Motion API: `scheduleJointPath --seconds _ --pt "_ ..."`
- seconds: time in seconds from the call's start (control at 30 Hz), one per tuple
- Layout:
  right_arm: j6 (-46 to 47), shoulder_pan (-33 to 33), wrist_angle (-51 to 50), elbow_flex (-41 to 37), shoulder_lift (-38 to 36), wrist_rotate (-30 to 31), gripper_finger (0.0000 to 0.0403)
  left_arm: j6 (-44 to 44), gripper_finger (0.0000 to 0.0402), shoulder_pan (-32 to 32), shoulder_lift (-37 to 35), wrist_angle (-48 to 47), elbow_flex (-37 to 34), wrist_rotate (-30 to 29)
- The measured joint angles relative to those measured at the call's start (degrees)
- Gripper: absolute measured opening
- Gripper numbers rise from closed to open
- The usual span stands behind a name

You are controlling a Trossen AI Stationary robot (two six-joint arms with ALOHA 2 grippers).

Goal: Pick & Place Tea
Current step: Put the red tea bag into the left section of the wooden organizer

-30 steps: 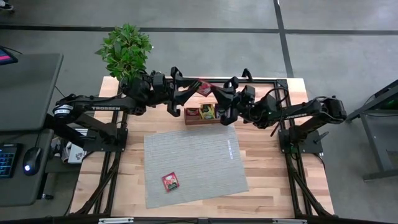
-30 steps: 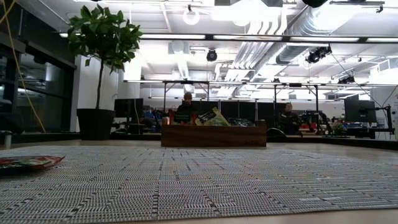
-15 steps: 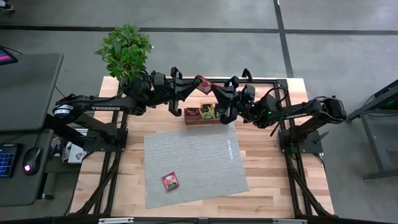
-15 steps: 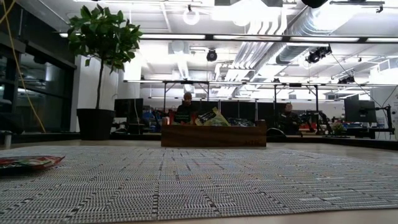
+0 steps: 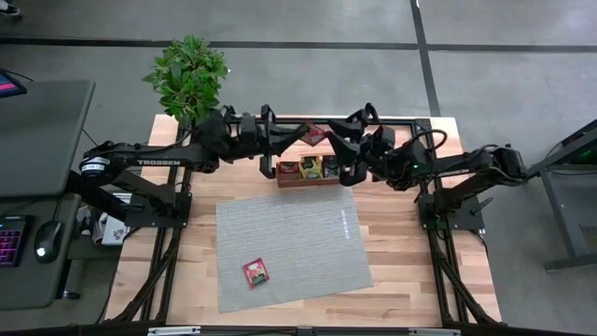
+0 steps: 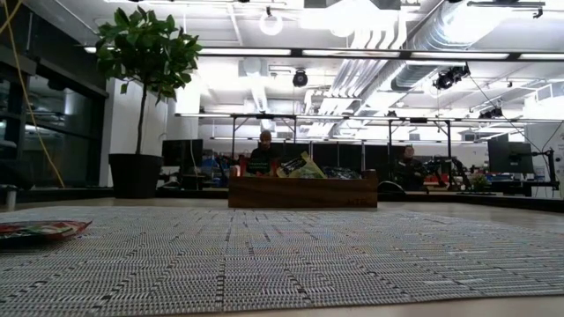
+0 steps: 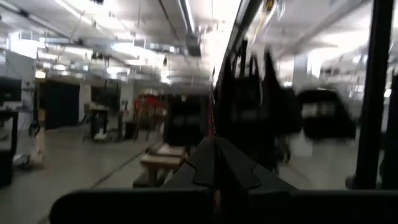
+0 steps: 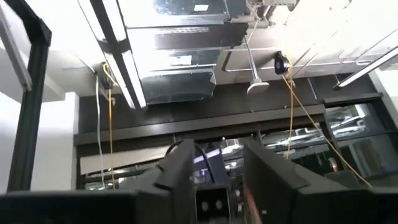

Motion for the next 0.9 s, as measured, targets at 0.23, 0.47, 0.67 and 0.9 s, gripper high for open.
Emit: scheduleJointPath --seconds 0.23,0.47,0.67,0.9 --pt "-1.31 0.18 -12.07 0.02 -7.14 2.02 0.0216 4.92 0.0000 2.18 -0.61 -14.58 -0.02 5.13" --pt "-1.96 1.87 -23.34 0.02 -13.06 6.00 0.0236 12.88 0.0000 5.79 -0.59 -33.48 -0.02 7.27" --pt "-4.39 3.41 -25.78 0.02 -14.36 9.34 0.0235 20.28 0.0000 7.27 1.62 -48.70 -0.05 2.04" --pt "-4.15 3.52 -27.52 0.02 -14.16 9.95 0.0237 21.47 0.0000 7.48 7.14 -51.35 0.01 -0.30"
